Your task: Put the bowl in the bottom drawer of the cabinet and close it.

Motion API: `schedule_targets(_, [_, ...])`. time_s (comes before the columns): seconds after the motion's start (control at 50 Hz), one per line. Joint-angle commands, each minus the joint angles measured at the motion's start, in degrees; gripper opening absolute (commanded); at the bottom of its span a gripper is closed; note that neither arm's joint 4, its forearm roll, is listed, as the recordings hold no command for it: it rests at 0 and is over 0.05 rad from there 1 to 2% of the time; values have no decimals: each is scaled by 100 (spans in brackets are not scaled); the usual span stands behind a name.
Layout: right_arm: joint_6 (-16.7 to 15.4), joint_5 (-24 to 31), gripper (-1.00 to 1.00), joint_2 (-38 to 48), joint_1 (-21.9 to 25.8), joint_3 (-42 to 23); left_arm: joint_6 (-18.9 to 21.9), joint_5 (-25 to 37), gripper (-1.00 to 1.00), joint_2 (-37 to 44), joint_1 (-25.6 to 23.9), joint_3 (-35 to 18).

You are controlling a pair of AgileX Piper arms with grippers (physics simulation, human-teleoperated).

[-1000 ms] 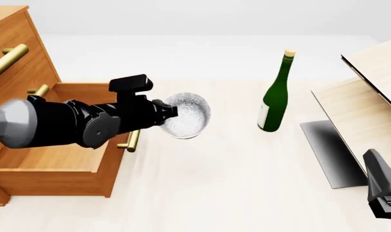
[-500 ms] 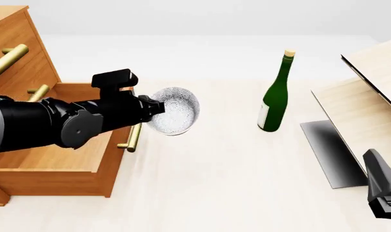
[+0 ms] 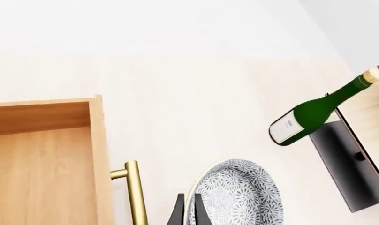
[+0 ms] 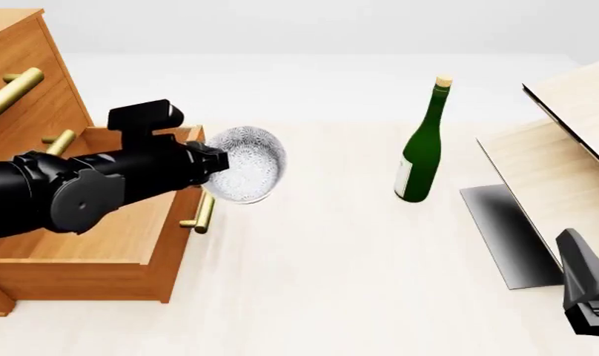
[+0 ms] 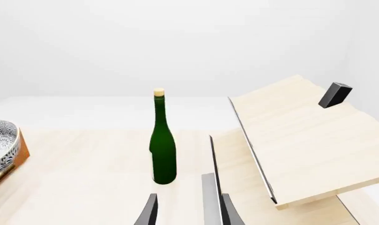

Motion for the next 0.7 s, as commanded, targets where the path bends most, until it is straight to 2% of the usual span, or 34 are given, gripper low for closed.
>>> schedule_targets(0.02, [0, 0, 100, -1, 0, 0, 70, 66, -100, -334, 157, 107])
schedule_targets(0.36, [-1, 0, 100, 0, 0, 0, 168, 217, -100, -871, 523, 359])
schedule_targets(0.7, [0, 0, 100, -1, 1, 0, 366, 385, -100, -1166, 921, 376])
